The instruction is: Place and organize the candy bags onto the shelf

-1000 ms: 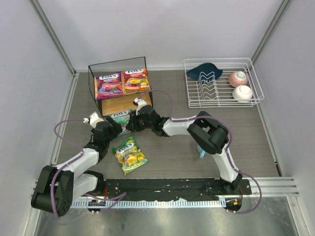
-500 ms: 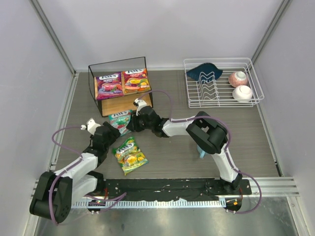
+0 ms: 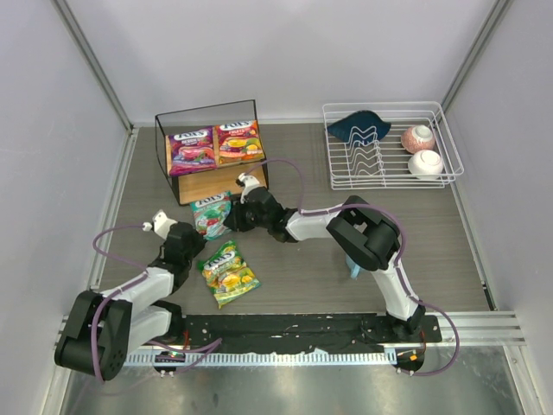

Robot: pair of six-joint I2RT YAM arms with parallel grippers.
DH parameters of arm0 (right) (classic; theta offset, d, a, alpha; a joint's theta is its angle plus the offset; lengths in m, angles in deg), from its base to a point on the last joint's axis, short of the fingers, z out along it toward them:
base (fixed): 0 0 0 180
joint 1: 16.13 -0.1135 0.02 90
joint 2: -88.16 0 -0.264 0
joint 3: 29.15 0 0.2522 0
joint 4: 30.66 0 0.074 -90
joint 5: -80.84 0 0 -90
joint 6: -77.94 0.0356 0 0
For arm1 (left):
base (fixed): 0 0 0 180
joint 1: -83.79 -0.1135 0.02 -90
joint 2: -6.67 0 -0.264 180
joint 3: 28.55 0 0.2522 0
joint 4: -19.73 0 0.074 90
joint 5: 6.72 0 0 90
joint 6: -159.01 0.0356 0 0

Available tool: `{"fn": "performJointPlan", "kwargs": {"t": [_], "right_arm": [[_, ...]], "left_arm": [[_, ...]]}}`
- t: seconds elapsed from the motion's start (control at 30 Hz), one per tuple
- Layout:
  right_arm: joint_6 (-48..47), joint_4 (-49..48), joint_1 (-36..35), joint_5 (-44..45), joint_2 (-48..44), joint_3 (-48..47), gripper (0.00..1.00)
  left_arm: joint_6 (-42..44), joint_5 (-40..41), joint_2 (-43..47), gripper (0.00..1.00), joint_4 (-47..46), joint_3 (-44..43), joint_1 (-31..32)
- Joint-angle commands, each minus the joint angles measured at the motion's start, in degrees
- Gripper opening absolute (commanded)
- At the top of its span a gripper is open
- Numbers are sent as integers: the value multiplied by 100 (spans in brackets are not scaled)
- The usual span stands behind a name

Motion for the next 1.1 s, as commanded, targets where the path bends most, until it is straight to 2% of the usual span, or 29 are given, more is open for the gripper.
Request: {"fn": "performJointPlan", "kwargs": {"t": [0.0,0.1,0.2,0.37,0.73,0.77,0.9,1.07], "right_arm": [[-18,-192,2,233,-123,157,43],[43,-341,2,391,-263,377,53],[113,-586,2,532,-412,649,54],[456,-1334,-77,1110,-571,1220,52],[580,-1993,-191,1789,-369,1397,47],[571,-2002,-191,1798,-351,1388,46],[474,-2046,-191,1745,-351,1388,26],[404,-2239,-183,1447,-342,1432,9]], "left_arm": [[66,27,69,0,-82,96,17],[93,53,113,0,-65,96,9],[102,71,122,0,-73,96,9],[137,62,87,0,-108,61,9],[189,27,43,0,-144,61,17],[181,18,34,0,-152,61,9],[207,9,43,0,-161,52,9],[233,-44,-28,0,-275,52,18]]}}
